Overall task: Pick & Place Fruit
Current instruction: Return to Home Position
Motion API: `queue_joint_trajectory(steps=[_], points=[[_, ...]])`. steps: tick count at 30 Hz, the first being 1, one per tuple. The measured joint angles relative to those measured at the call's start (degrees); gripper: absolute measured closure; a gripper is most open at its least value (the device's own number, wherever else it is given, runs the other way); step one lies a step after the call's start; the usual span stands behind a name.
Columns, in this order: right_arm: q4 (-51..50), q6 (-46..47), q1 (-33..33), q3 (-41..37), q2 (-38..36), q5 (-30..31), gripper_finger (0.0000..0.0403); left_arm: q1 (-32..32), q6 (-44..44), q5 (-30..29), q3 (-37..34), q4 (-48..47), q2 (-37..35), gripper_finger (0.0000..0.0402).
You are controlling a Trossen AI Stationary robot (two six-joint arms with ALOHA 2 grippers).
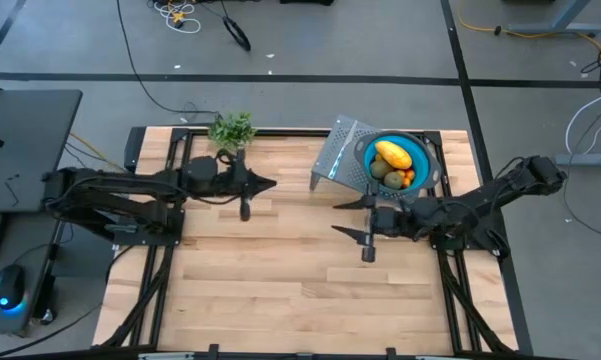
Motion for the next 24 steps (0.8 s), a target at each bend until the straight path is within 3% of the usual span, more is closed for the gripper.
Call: queue_joint_trajectory(steps=[5, 14, 18, 24], points=[[-7.3, 2.8, 2.0, 0.0, -4.4, -1.2, 0.022, -1.6, -2.5, -2.6, -4.1, 2.7, -5.9, 0.0392], [-24.5, 9.8, 4.1, -0.1, -11.0, -1.2, 0.0369, -6.3, -3.0, -3.8, -9.7, 2.0, -15.4, 0.0392], [-30.4, 10.6, 5.9, -0.2, -14.2, -0.8, 0.0385, -8.0, -2.8, -5.1, -13.6, 4.8, -20.1, 0.0396], [-29.8, 10.2, 6.7, -5.7, -22.1, 2.9, 0.0386, -8.2, -2.3, -5.9, -16.7, 7.8, -22.9, 0.0392]])
